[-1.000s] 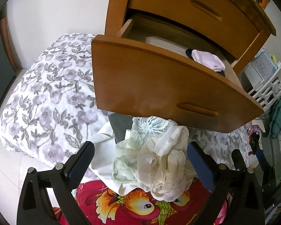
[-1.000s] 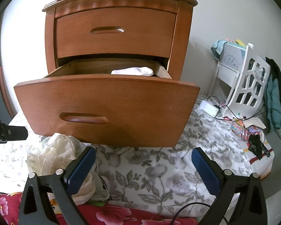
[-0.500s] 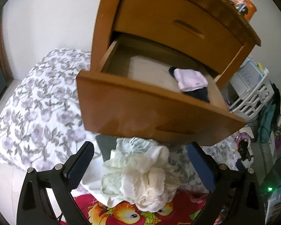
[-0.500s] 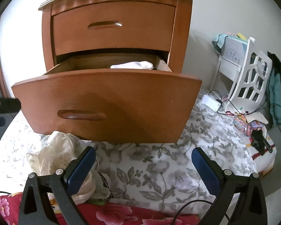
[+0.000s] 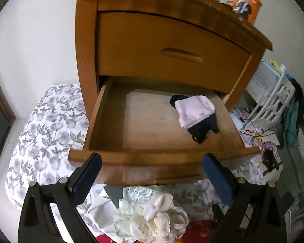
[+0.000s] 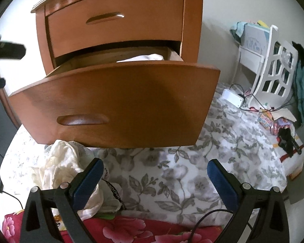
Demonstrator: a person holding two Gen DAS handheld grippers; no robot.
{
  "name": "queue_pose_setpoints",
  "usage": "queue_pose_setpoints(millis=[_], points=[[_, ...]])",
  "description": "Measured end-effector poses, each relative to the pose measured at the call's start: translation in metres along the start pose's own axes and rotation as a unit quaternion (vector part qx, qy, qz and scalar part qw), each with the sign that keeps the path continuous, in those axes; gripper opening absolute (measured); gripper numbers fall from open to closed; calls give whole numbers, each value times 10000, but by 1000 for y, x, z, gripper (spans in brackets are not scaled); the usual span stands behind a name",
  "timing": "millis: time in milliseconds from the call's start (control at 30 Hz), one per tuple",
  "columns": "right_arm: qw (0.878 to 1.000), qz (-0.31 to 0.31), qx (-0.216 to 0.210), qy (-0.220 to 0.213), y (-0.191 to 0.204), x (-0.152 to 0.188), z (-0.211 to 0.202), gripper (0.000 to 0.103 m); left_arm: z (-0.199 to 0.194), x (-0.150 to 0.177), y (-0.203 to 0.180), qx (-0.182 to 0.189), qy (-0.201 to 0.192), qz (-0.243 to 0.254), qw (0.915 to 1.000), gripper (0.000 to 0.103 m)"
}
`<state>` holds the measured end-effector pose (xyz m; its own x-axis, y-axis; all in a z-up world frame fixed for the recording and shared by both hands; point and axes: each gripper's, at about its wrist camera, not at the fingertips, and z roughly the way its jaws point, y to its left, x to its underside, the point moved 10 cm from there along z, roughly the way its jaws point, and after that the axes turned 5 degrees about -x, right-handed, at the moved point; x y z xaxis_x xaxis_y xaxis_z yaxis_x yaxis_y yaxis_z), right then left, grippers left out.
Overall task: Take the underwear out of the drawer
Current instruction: 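Move the left gripper into the drawer over the pale pink sock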
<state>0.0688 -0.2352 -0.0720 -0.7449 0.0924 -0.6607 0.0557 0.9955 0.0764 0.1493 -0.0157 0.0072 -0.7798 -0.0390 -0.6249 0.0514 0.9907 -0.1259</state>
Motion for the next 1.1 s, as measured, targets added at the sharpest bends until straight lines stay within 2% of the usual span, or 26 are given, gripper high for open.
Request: queue_pose_setpoints(millis=[133,433,700,933,1100], points=[[9999,86,-47,50,-3,1,3,103,7,-17,-2,5,43,-105,9999,100],[9996,196,-142,129,-5,3,7,103,41,-45,-25,160,529,61,9985,100],[9991,313,-216,191,-8,3,11,103,85,-45,-41,66,1304,142,9913,100],[9989,345,-250,218,-9,4,11,103,114,-49,-47,54,1724,17,9850,99],[9987,351,-263,256,-8,4,13,103,132,-49,-55,249,1986,-120,9797,92]])
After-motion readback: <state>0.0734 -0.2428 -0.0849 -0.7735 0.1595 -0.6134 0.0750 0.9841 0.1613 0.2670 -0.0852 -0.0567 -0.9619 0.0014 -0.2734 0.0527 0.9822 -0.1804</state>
